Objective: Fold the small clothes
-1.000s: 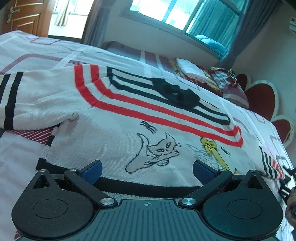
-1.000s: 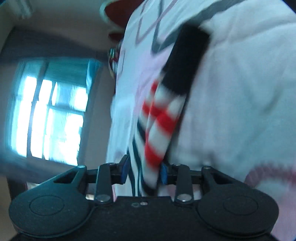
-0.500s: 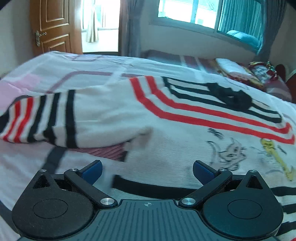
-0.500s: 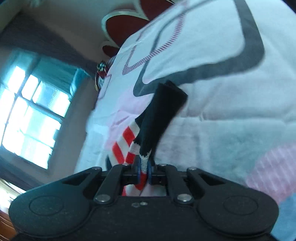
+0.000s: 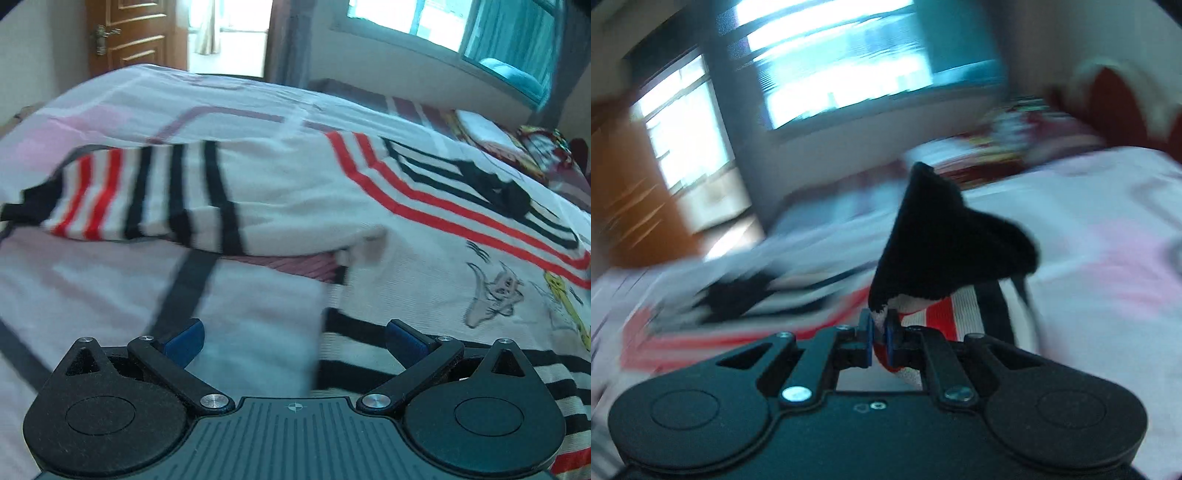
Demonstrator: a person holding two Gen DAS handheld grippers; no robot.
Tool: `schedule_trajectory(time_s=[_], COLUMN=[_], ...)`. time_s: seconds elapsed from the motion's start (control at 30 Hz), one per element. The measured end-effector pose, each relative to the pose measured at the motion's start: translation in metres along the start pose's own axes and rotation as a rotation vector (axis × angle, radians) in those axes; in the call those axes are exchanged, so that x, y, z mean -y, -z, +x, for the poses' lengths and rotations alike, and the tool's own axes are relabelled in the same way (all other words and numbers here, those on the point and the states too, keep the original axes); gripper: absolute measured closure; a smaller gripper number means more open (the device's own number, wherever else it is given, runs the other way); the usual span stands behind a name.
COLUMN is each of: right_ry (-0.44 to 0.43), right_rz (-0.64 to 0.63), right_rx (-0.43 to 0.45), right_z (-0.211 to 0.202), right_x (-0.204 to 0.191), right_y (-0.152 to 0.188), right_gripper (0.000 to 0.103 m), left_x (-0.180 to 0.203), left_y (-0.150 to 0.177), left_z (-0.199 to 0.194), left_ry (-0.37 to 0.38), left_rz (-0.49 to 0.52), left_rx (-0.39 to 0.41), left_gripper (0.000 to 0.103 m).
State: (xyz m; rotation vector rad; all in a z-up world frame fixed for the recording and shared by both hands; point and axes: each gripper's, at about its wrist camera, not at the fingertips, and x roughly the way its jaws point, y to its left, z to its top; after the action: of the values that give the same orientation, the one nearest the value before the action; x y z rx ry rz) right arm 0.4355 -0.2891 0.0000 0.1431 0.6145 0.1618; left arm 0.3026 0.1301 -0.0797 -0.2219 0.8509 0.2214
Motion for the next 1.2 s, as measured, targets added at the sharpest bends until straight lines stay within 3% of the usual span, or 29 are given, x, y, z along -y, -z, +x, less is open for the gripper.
schedule_trajectory(time_s=[0.07, 0.13, 0.23, 0.27, 0.3, 0.33, 0.4, 0.43, 0.5, 0.63, 0.7, 0.8, 0.9, 0.93, 1.0, 1.03, 1.1, 1.2], right_ry=[-0.072, -0.117, -0.118, -0.122, -0.117, -0.122, -0.146, -0.149, -0.155, -0.173, -0.163, -0.16, -0.174, -0.173, -0.172, -0.174, -0.186, -0.19], right_rz=[-0.086, -0.139, -0.191, -0.201, -0.229, -0.265, -0.337, -0.376, -0.394, -0.258, -0.191, -0.091, 0.065, 0.121, 0.225, 0.277, 0.385, 0.505], right_rx=[-0.062, -0.103, -0.136, -0.141, -0.126, -0.115, -0.102, -0.092, -0.073, -0.035, -0.016, -0.001, 0.01, 0.014, 0.028, 0.034, 0.044, 0.041], right_z=[0.021, 0.031, 0.041, 0.043, 0.043, 0.041, 0.038, 0.039, 0.035, 0.014, 0.001, -0.016, -0.032, -0.037, -0.043, -0.046, -0.049, -0.049], right_x=[-0.04, -0.071, -0.103, -0.111, -0.121, -0.128, -0.139, -0.142, -0.146, -0.121, -0.105, -0.08, -0.049, -0.037, -0.018, -0.009, 0.01, 0.03], right_y=[0.012, 0.027, 0.041, 0.045, 0.05, 0.055, 0.064, 0.067, 0.07, 0.067, 0.068, 0.069, 0.07, 0.07, 0.071, 0.072, 0.075, 0.08], right_gripper=[0.095, 0.095, 0.094, 0.086, 0.077, 0.071, 0.042, 0.039, 0.041, 0.054, 0.055, 0.053, 0.053, 0.053, 0.052, 0.051, 0.051, 0.051], left_x=[-0.013, -0.028, -0.045, -0.049, -0.05, -0.048, -0.039, -0.031, -0.008, 0.05, 0.08, 0.113, 0.141, 0.149, 0.166, 0.172, 0.179, 0.168], left_y=[-0.001, -0.001, -0.002, -0.003, -0.005, -0.006, -0.012, -0.016, -0.025, -0.041, -0.046, -0.053, -0.06, -0.063, -0.068, -0.069, -0.071, -0.084], left_z=[-0.007, -0.014, -0.022, -0.024, -0.025, -0.025, -0.021, -0.018, -0.008, 0.026, 0.047, 0.08, 0.099, 0.101, 0.105, 0.105, 0.107, 0.083], left_ry=[-0.041, -0.029, 0.011, 0.029, 0.063, 0.09, 0.145, 0.199, 0.309, 0.518, 0.548, 0.627, 0.633, 0.623, 0.574, 0.551, 0.557, 0.587], left_rz=[-0.025, -0.048, -0.087, -0.107, -0.118, -0.122, -0.128, -0.127, -0.117, -0.043, 0.011, 0.017, 0.047, 0.065, 0.134, 0.166, 0.183, 0.183], left_rx=[0.008, 0.016, 0.04, 0.053, 0.063, 0.065, 0.067, 0.068, 0.059, 0.0, -0.039, -0.131, -0.161, -0.157, -0.155, -0.148, -0.143, -0.065], left_gripper=[0.0, 0.0, 0.0, 0.002, 0.013, 0.019, 0.022, 0.022, 0.022, 0.022, 0.022, 0.022, 0.022, 0.027, 0.083, 0.095, 0.097, 0.097])
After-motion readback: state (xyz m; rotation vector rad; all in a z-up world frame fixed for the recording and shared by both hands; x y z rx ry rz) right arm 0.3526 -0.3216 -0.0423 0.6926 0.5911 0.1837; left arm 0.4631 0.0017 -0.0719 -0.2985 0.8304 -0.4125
